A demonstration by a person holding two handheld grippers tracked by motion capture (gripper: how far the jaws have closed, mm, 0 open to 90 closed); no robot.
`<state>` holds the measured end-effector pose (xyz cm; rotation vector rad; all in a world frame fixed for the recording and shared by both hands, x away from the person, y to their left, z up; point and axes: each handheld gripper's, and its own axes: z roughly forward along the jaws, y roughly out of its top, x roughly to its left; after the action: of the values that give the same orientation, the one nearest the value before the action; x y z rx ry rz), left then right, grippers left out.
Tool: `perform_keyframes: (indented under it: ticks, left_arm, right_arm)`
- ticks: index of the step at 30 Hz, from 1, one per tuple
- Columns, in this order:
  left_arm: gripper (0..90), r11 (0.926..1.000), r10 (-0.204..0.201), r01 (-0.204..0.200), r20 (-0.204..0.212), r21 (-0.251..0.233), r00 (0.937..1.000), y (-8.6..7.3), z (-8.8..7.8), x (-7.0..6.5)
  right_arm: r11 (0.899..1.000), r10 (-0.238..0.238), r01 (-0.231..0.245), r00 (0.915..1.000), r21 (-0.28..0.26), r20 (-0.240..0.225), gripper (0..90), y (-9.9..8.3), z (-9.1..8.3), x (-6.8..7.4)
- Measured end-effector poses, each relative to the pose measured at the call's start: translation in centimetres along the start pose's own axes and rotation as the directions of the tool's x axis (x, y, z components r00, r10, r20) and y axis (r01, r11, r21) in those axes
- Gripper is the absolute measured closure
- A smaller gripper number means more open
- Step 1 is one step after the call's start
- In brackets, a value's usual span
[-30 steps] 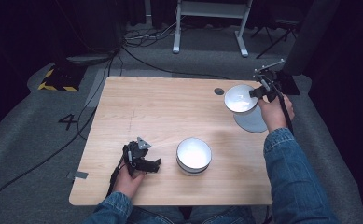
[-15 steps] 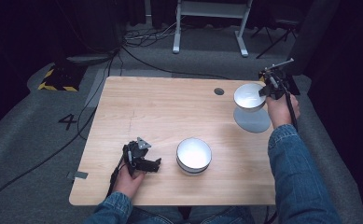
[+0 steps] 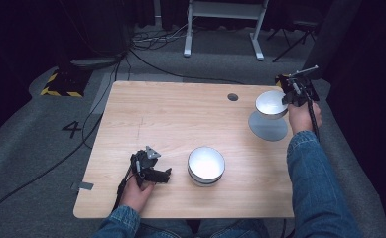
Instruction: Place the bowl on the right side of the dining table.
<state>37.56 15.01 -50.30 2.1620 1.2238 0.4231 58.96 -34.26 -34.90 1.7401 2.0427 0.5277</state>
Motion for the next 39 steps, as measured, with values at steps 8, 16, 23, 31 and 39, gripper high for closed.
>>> perform_keyframes:
  ticks: [8, 16, 23, 31, 39]
  left_arm:
    - [0.5, 1.0000, 0.000, 0.000, 0.000, 0.000, 1.0000, 0.0, 0.0, 0.0]
    - [0.5, 1.0000, 0.000, 0.000, 0.005, 0.003, 1.0000, 0.0, 0.0, 0.0]
    - [0.5, 1.0000, 0.000, 0.000, 0.003, 0.003, 1.0000, 0.0, 0.0, 0.0]
    - [0.5, 1.0000, 0.001, -0.001, 0.002, 0.003, 1.0000, 0.0, 0.0, 0.0]
    - [0.5, 1.0000, 0.000, 0.000, 0.000, 0.000, 1.0000, 0.0, 0.0, 0.0]
  right_arm:
    - [1.000, 0.016, -0.016, 0.9997, 0.026, 0.016, 82.3, -0.4, 1.3, -0.3]
    - [0.998, 0.032, -0.033, 0.9994, 0.050, 0.015, 82.3, -1.1, 3.0, -0.5]
    - [0.997, 0.052, -0.052, 0.9986, 0.064, 0.008, 82.3, -1.8, 4.5, -0.8]
    - [0.996, 0.061, -0.060, 0.9981, 0.069, -0.004, 82.4, -2.0, 6.0, -0.9]
    - [0.995, 0.076, -0.075, 0.9971, 0.063, -0.006, 82.3, -2.2, 6.8, -1.2]
